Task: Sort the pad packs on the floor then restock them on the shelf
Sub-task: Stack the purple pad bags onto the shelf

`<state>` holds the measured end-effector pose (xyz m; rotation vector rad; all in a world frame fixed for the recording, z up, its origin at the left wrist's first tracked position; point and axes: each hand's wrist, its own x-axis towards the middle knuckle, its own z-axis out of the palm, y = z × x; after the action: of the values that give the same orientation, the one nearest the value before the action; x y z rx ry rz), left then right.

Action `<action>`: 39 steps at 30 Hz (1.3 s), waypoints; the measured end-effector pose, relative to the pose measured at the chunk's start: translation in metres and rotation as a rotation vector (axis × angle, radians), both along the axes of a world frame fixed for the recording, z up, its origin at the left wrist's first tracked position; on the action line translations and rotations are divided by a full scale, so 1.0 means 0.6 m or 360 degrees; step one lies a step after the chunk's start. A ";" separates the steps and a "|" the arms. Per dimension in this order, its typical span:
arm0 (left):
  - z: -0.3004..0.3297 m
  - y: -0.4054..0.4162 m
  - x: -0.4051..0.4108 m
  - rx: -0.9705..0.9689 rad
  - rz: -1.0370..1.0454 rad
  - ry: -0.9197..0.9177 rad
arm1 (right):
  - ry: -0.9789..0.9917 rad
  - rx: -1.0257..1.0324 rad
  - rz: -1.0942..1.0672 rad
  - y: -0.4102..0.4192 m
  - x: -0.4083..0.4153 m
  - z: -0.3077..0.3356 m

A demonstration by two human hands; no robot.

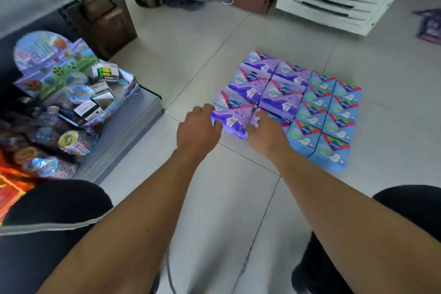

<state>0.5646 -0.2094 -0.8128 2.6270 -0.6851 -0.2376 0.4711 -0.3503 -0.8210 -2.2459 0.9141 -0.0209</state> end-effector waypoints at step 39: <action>-0.169 -0.117 0.296 -0.0714 0.0419 0.0965 | -0.0523 0.0672 -0.0584 -0.129 0.292 -0.178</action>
<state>0.7423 -0.2794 -0.9143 2.0253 -0.1545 -0.6754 0.6461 -0.4277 -0.9279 -1.6081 1.0244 -0.3236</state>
